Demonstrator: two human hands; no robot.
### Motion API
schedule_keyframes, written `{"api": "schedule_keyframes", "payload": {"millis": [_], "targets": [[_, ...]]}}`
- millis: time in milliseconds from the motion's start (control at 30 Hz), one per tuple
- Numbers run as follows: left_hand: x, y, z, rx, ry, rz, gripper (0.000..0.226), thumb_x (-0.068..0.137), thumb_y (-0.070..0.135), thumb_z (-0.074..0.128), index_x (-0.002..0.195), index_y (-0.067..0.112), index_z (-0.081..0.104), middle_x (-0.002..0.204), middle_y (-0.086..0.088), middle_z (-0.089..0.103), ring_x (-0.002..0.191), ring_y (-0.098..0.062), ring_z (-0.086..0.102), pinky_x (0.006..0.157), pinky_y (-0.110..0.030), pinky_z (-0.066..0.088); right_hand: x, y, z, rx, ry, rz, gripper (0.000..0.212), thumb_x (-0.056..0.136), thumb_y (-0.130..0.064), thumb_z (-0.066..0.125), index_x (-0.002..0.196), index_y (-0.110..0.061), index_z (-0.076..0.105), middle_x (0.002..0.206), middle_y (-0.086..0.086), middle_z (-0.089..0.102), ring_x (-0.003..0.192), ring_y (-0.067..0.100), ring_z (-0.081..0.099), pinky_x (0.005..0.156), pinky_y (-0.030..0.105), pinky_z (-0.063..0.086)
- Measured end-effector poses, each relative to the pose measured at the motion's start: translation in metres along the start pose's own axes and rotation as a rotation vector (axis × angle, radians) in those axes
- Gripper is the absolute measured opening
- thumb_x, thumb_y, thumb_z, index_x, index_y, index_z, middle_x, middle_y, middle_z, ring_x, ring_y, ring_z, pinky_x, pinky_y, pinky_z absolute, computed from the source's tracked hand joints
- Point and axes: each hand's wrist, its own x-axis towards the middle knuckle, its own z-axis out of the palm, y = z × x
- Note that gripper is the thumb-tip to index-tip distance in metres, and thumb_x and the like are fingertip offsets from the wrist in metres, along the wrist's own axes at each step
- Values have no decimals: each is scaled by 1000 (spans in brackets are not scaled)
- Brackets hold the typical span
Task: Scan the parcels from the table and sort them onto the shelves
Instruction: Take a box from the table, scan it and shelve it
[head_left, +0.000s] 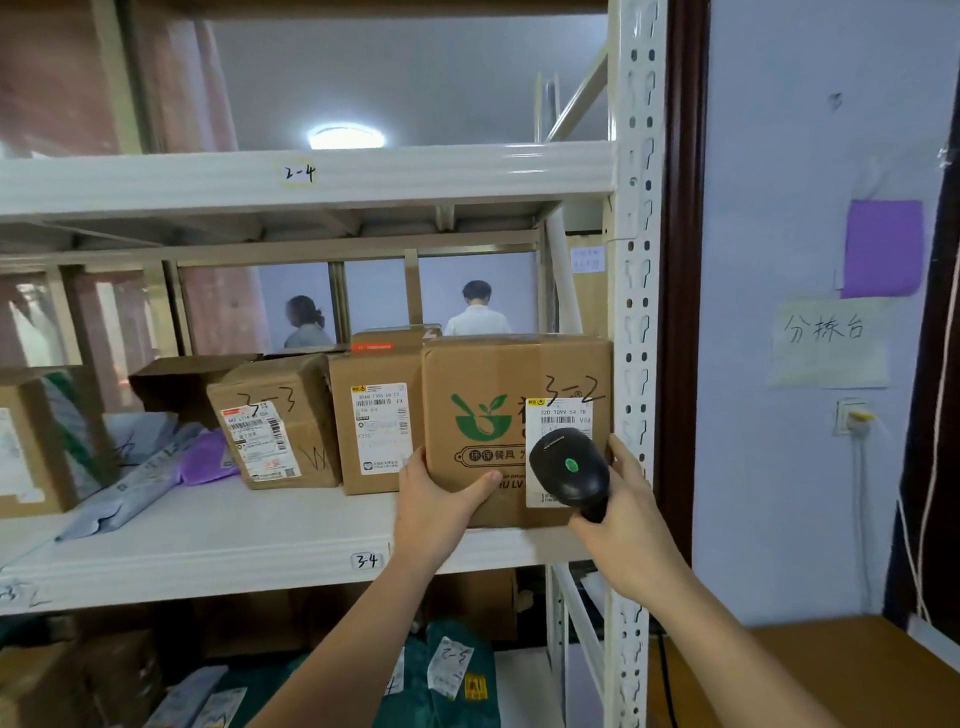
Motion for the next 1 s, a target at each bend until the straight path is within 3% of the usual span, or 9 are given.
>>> {"api": "schedule_keyframes", "payload": {"millis": [133,333,533,900,1000], "targets": [[-1,-3,4,35,61,13,120,41,91,77,141,31,46,130,11,59,119,-13,60,95,-44,60,0,3,6,-5,-18,12,53,89,-10,71,139,-22,56,166,-5,6,149,23,33,125,38,26],[-6,6,9,39,107,13,112,54,71,86,143,18,43,132,3,51,121,-18,57,97,-45,58,4,5,16,-38,-122,-16,68,94,-11,64,154,-28,37,170,-8,-5,155,17,16,116,25,18],[2,10,18,106,135,-49,104,60,65,90,137,15,42,128,0,47,119,-21,53,97,-46,56,19,3,25,-20,-177,-12,65,93,-10,62,152,-25,40,171,-2,-1,157,21,9,124,36,15],[23,6,19,152,103,-96,88,64,53,91,129,14,46,122,-2,54,112,-24,60,95,-49,56,46,-4,31,-89,-221,35,63,90,-14,67,149,-25,44,171,2,3,155,26,18,125,44,17],[29,2,19,195,110,-117,78,73,44,89,131,14,46,125,-3,55,115,-25,59,97,-48,55,51,-3,32,-38,-215,17,55,83,-16,68,133,-34,53,166,5,22,149,28,32,123,50,27]]}}
